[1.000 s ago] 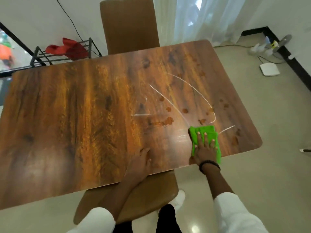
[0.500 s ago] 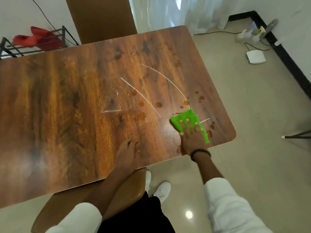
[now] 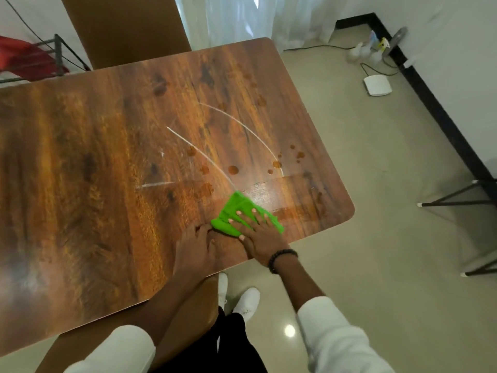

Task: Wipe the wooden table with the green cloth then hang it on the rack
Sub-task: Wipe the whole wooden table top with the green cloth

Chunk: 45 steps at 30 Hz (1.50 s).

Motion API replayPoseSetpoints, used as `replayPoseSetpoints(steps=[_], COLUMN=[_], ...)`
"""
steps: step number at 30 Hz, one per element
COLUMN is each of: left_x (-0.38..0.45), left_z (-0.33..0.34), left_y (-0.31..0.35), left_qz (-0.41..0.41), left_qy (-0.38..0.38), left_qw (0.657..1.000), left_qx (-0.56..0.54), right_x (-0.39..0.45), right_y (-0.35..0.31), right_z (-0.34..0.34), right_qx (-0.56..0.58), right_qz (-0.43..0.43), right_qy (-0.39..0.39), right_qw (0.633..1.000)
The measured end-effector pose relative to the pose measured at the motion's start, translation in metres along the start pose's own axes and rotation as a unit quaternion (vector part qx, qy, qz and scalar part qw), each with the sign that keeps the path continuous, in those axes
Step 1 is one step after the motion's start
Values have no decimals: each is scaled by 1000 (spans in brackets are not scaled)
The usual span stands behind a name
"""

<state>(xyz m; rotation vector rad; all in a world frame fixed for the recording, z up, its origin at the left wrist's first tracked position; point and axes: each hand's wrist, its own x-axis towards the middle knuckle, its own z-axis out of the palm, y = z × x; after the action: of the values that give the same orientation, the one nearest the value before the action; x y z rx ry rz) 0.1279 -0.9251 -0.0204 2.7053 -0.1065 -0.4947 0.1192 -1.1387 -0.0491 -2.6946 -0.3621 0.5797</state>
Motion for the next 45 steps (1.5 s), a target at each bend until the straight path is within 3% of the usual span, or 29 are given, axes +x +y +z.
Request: replayPoseSetpoints(steps=[2, 5, 8, 12, 15, 23, 28, 32, 35, 38, 42, 45], left_x=[-1, 2, 8, 13, 16, 25, 29, 34, 40, 41, 38, 35], left_z=[0, 1, 2, 8, 11, 18, 30, 35, 46, 60, 65, 63], left_y=[5, 18, 28, 34, 39, 76, 107, 137, 145, 152, 157, 150], left_qz=[2, 20, 36, 18, 18, 26, -5, -50, -109, -101, -100, -90], left_qy=[-4, -8, -17, -29, -21, -8, 17, 70, 91, 95, 98, 107], left_qw=[1000, 1000, 999, 999, 1000, 999, 999, 995, 984, 987, 987, 984], left_qx=[7, 8, 5, 7, 7, -18, -28, -54, -111, -85, -74, -110], right_x=[-2, -14, -11, -9, -22, -25, -13, -8, -13, -21, -41, -58], right_y=[50, 118, 108, 29, 11, 46, 136, 201, 203, 185, 145, 114], right_z=[-15, -42, -46, -20, -7, -20, -62, -92, -88, -71, -38, -15], right_qx=[-42, -23, 12, 30, 17, 2, 1, 17, 1, -12, -15, -30], right_qz=[57, 241, 332, 276, 218, 221, 289, 268, 241, 231, 132, 53], right_qy=[21, 72, 48, 28, 17, 35, 32, 35, 52, 41, 83, 70], right_qw=[997, 967, 942, 960, 976, 975, 957, 963, 969, 972, 988, 996])
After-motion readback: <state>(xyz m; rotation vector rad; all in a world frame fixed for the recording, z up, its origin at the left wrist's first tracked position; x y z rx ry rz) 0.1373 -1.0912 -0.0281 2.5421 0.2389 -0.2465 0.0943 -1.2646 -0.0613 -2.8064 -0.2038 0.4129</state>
